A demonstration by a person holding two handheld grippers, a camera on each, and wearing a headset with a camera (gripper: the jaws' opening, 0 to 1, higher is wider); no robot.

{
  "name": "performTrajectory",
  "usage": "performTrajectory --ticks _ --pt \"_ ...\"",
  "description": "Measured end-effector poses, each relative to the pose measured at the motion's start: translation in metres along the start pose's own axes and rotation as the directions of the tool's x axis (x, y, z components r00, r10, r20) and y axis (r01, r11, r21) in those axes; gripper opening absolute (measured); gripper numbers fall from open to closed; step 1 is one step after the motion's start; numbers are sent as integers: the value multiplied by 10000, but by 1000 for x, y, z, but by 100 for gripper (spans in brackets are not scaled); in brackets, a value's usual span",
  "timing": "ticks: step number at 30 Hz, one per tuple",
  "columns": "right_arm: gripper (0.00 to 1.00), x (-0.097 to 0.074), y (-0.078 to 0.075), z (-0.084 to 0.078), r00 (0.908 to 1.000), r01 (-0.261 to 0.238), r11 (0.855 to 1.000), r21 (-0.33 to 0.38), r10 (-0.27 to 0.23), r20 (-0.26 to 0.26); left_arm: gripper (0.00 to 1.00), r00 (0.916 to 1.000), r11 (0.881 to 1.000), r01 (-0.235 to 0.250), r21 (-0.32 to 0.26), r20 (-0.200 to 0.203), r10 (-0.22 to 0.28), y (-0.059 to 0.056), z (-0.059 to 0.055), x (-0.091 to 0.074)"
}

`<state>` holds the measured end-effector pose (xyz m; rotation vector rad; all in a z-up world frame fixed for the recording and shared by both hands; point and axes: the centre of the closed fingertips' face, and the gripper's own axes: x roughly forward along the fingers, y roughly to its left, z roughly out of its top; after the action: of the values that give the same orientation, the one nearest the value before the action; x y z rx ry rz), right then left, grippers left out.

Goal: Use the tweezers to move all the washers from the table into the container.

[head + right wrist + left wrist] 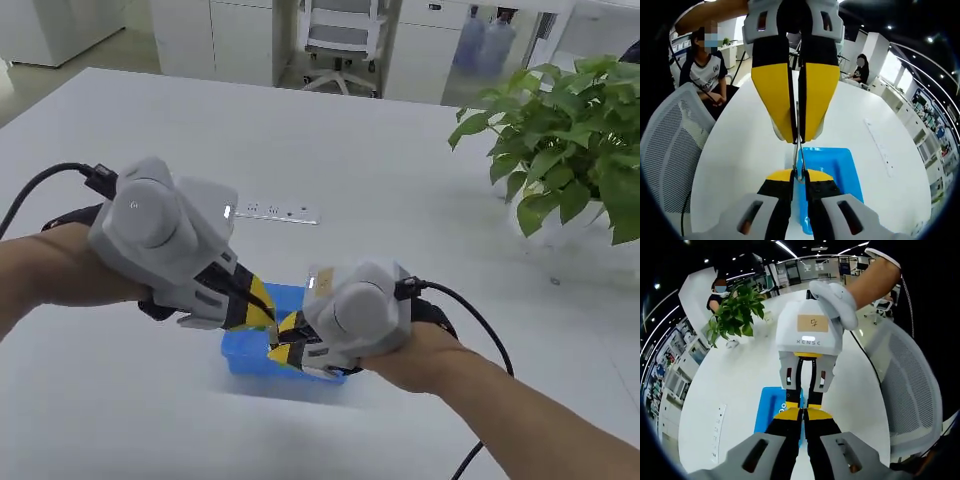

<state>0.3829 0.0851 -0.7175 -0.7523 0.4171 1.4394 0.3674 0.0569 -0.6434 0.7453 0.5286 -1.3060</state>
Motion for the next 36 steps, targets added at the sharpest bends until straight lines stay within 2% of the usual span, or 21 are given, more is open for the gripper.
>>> performTrajectory --ticks 16,36 --pt "10 7 -17 -26 9999 98 9993 369 -93 -144 6 9996 9997 248 -30 156 -247 18 -7 25" --pt "10 34 -32 -51 9995 -229 9970 739 246 -214 6 9989 9981 479 -375 39 -477 38 -32 49"
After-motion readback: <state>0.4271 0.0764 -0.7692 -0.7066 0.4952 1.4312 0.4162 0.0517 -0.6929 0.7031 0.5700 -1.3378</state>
